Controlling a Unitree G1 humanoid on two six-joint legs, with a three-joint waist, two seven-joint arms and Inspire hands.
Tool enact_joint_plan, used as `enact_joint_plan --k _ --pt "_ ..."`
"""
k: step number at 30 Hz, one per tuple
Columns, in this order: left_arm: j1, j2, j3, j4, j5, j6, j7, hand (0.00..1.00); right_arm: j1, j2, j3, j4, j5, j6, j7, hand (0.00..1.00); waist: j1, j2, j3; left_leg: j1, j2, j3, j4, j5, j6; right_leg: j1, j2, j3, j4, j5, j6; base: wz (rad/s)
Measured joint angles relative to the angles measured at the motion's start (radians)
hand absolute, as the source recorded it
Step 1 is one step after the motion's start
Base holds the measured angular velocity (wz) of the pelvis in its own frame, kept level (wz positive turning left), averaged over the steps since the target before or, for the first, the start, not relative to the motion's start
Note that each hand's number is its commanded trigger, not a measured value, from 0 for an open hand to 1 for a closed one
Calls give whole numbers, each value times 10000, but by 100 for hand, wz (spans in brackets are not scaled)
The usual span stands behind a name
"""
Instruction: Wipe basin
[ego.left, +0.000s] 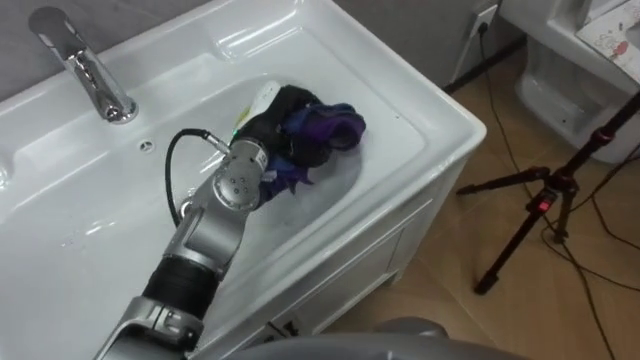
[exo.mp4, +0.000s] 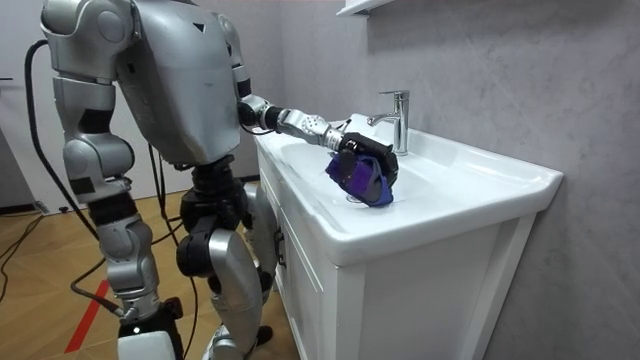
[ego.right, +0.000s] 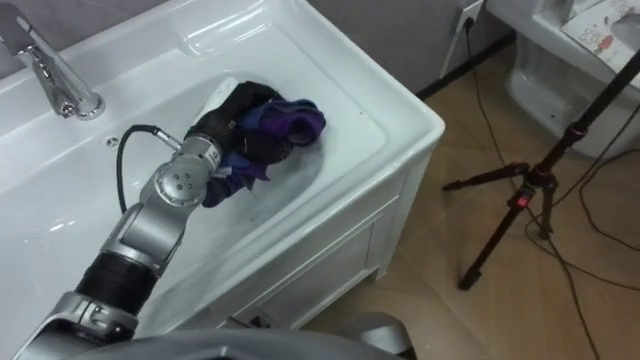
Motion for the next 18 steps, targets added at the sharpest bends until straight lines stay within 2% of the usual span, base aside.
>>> enact_joint_plan --k 5,12,13,15,16,17,18 --pt "-9 -92 1 -39 12 -7 -130 100 -302 -36 -3 279 -7 12 -15 0 5 -11 15 1 4 0 -12 0 0 9 2 -56 -2 -8 -9 3" --pt "38 32 17 405 80 -146 -103 100 -191 6 5 256 -12 177 5 0 153 -111 74 149 11 33 -7 1 0 112 21 84 11 -9 -10 -6" --pt "95 75 16 699 79 -220 -60 100 -56 14 4 152 15 271 2 0 187 -160 104 221 8 71 -23 1 0 192 21 90 -10 -16 -14 -3" --pt "215 199 48 1380 84 -249 82 100 -27 52 4 150 14 391 -28 0 262 -223 104 253 10 96 -18 1 0 191 37 147 15 -34 -25 -9" --pt "393 250 201 1656 122 -258 114 100 33 72 8 150 -19 419 -14 0 422 -266 103 259 29 98 -10 1 0 169 67 228 20 -36 -32 -11" --pt "631 337 353 1964 212 -352 184 100 156 70 0 136 -23 415 29 0 537 -326 74 270 80 193 16 1 0 195 78 227 9 -34 -45 -8" --pt "776 355 622 2508 208 -666 374 100 259 65 -19 107 -77 409 42 0 682 -374 41 274 168 292 43 1 -1 209 83 226 3 -36 -55 0"
